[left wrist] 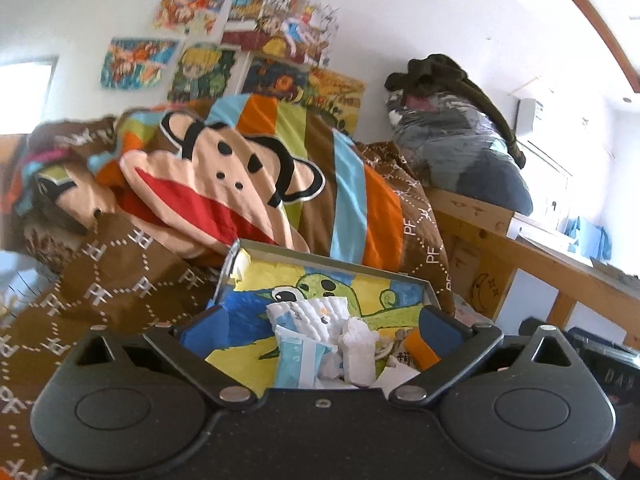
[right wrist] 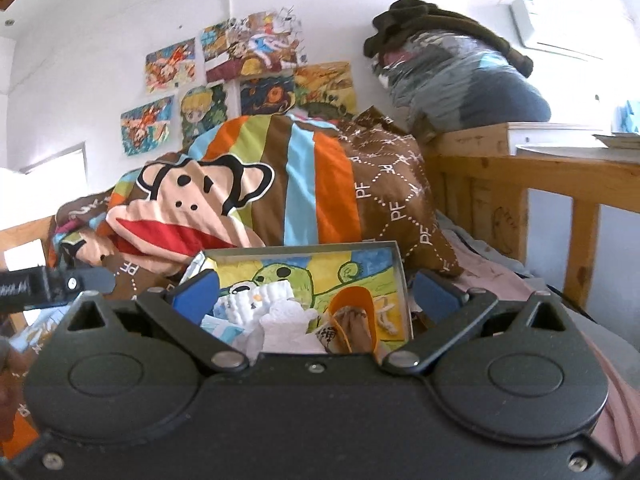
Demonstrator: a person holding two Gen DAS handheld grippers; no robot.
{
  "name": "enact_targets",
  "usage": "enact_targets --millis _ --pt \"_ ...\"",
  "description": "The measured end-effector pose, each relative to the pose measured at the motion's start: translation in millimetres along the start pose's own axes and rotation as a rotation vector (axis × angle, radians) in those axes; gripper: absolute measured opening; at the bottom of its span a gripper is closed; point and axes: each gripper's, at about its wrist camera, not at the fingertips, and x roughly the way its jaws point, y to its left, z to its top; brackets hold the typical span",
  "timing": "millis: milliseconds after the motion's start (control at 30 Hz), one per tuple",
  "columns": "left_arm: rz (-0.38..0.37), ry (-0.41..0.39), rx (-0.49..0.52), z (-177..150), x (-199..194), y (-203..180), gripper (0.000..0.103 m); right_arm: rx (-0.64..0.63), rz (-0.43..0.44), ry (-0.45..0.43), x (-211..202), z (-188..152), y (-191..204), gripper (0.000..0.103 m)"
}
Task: Organize soft objects
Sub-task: 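Raise both tools away from the tray over the remaining items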
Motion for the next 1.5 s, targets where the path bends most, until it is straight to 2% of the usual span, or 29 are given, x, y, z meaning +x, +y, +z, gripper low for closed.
enact_targets --millis 233,600,1067,1500 --pt "0.012 -0.029 0.056 -7.7 -51.9 -5.7 0.102 0.043 -0.039 0.036 -51.8 -11.2 -1.7 0.103" --pt "0.0 -0.002 0.046 -24.3 -113.6 -1.3 0.102 0.084 -0.067 0.095 -115.6 -23.9 3.1 0.103" --pt "0.015 0.05 0.02 -43.7 -146.9 1.5 0.102 0.009 -0.072 0.13 -166.8 -37.5 36.0 0.103" --pt "0.043 0.07 0.063 -47.5 -160.1 -9.2 0.102 -0.038 -0.1 0.147 -184.3 -38.4 55.3 0.103"
